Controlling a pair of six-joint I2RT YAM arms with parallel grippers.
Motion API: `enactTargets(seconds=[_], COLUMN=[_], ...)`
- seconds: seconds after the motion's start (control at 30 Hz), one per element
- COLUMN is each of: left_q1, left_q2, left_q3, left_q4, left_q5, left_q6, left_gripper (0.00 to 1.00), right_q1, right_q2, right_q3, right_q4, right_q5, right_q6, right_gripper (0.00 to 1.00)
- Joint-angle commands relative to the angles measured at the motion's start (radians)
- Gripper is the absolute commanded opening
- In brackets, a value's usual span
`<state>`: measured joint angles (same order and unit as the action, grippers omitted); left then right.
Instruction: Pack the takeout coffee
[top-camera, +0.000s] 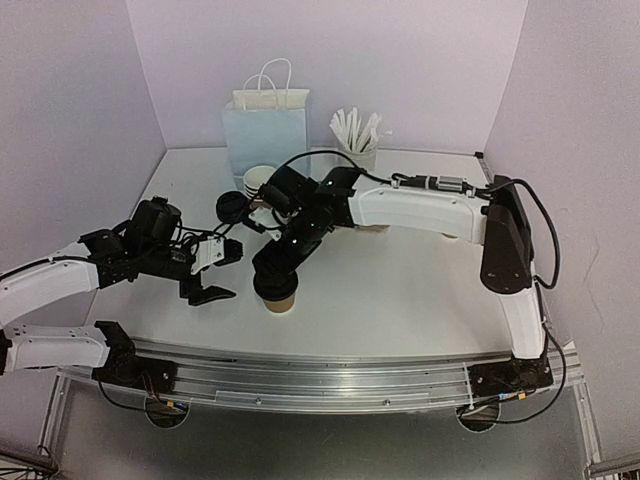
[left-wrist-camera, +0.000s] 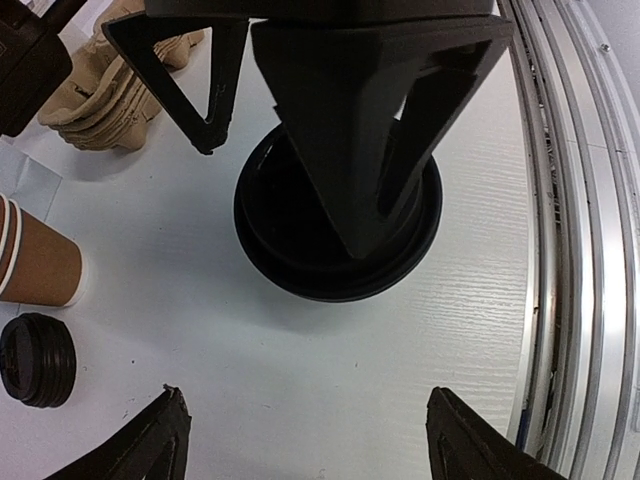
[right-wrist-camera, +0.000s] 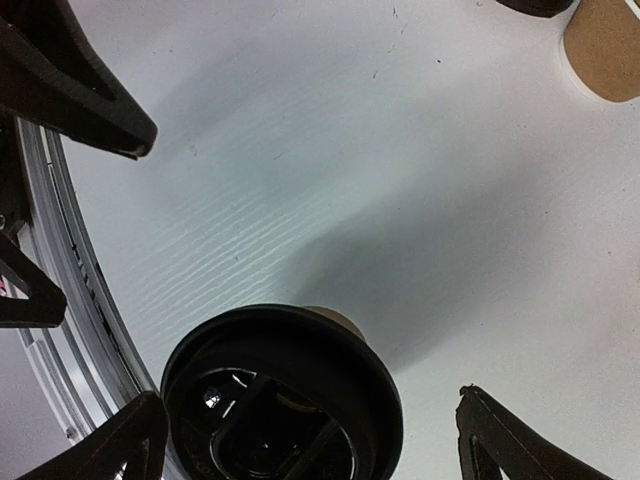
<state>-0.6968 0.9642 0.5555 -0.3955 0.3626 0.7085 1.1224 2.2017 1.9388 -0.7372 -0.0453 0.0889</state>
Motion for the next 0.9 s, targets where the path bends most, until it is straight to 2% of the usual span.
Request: enactTargets(seconds=[0.0, 0.33, 0.5, 0.67, 0.87], left_q1=[0.005, 0.005, 0.005, 0.005, 0.005], left_q2=[-0.003, -0.001, 0.004, 0.006, 0.013], left_q3=[0.000, -0.003, -0.004, -0.008, -0.008], left_q4=[0.054, 0.057, 0.058, 0.056, 0.064], left_q5=[-0.007, -0.025, -0.029, -0.033, -0.030], left_q6=[-0.012, 0.001, 0.008, 0.013, 0.017], left_gripper=[0.81, 0.80, 0.80, 0.80, 0.80], right_q1=[0.046, 0.088, 0.096, 0.100, 0.097], right_q2=[-0.036, -0.041, -0.036, -0.046, -0.061], right_q3=[0.023, -0.016, -0.020, -0.015, 0.020], right_q4=[0.008, -0.001, -0.006, -0.005, -0.006], right_q5=[0.046, 0.169, 0.156, 0.116, 0.175], right_q6=[0.015, 0.039, 0.042, 0.067, 0.064], right_gripper=[0.95, 0.81, 0.81, 0.86, 0.90])
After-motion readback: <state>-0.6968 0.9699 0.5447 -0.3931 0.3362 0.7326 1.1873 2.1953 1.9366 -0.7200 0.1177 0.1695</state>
